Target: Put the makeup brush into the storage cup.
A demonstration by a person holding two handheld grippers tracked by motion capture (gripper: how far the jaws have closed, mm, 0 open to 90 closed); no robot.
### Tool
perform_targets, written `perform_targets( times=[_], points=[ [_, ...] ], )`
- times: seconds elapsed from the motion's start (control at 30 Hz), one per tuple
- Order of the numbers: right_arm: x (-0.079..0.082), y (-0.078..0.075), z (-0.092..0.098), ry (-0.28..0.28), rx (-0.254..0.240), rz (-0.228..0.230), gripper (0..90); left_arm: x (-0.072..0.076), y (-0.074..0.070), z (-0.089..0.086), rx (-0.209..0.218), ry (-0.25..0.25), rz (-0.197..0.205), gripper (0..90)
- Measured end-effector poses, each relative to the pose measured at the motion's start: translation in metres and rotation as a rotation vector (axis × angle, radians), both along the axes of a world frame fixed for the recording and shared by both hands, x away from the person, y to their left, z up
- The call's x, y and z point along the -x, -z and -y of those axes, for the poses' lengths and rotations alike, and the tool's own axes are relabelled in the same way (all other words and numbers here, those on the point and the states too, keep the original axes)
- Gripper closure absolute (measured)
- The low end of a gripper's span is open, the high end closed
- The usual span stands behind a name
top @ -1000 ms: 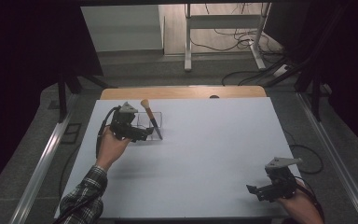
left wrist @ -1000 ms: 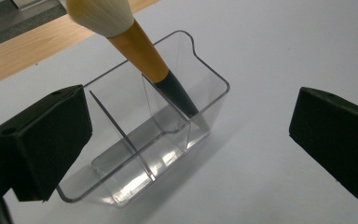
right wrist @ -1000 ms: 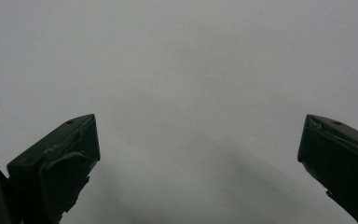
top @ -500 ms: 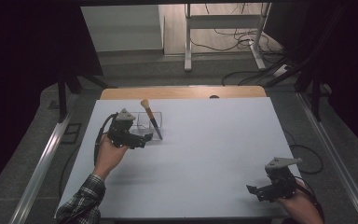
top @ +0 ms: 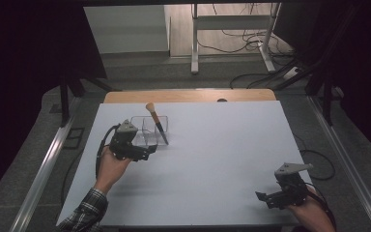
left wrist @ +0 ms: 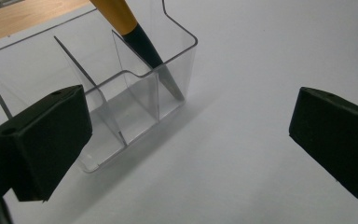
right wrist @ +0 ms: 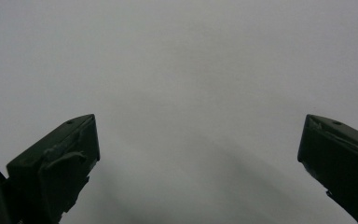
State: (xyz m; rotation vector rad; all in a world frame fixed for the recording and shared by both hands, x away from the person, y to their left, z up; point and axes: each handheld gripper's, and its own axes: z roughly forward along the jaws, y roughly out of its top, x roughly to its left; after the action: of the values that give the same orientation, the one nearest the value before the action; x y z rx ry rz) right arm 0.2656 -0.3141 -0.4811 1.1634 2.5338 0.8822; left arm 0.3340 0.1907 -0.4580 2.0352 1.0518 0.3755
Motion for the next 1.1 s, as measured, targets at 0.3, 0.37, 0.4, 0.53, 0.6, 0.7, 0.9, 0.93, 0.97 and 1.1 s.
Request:
perform_targets(
  times=[0.3, 0.37, 0.4, 0.53, 0.6, 0.7, 0.9, 0.93, 0.97, 1.1],
  points=[
    [0.001, 0.000, -0.001, -0.007, 0.004, 0.002, 0.0, 0.007, 0.007, 0.000, -0.002, 0.002, -0.001, 0.0],
    [0.001, -0.001, -0.001, -0.009, 0.003, 0.003, 0.0, 0.009, 0.009, -0.001, -0.007, 0.004, -0.001, 0.1],
    [0.001, -0.001, -0.001, -0.009, 0.003, 0.003, 0.0, 0.009, 0.010, -0.001, -0.011, 0.006, 0.002, 0.0],
    [0.001, -0.001, -0.001, -0.011, 0.001, 0.005, 0.0, 0.011, 0.013, -0.001, -0.025, 0.015, 0.008, 0.1],
    [0.000, -0.001, -0.001, -0.011, 0.002, 0.005, 0.0, 0.012, 0.014, -0.001, -0.034, 0.018, 0.004, 0.1],
    [0.000, -0.001, -0.001, -0.010, 0.000, 0.006, 0.0, 0.013, 0.017, -0.002, -0.042, 0.014, -0.003, 0.1],
    [0.000, -0.001, -0.001, -0.009, -0.001, 0.006, 0.0, 0.014, 0.018, -0.004, -0.037, 0.012, -0.010, 0.1],
    [0.000, -0.001, -0.001, -0.009, 0.000, 0.006, 0.0, 0.015, 0.018, -0.004, -0.035, 0.009, -0.015, 0.1],
    [0.000, -0.001, -0.001, -0.010, -0.001, 0.006, 0.0, 0.016, 0.019, -0.004, -0.034, 0.008, -0.018, 0.1],
    [0.000, -0.001, -0.001, -0.008, -0.004, 0.005, 0.0, 0.019, 0.019, -0.005, -0.029, 0.004, -0.022, 0.1]
  ],
)
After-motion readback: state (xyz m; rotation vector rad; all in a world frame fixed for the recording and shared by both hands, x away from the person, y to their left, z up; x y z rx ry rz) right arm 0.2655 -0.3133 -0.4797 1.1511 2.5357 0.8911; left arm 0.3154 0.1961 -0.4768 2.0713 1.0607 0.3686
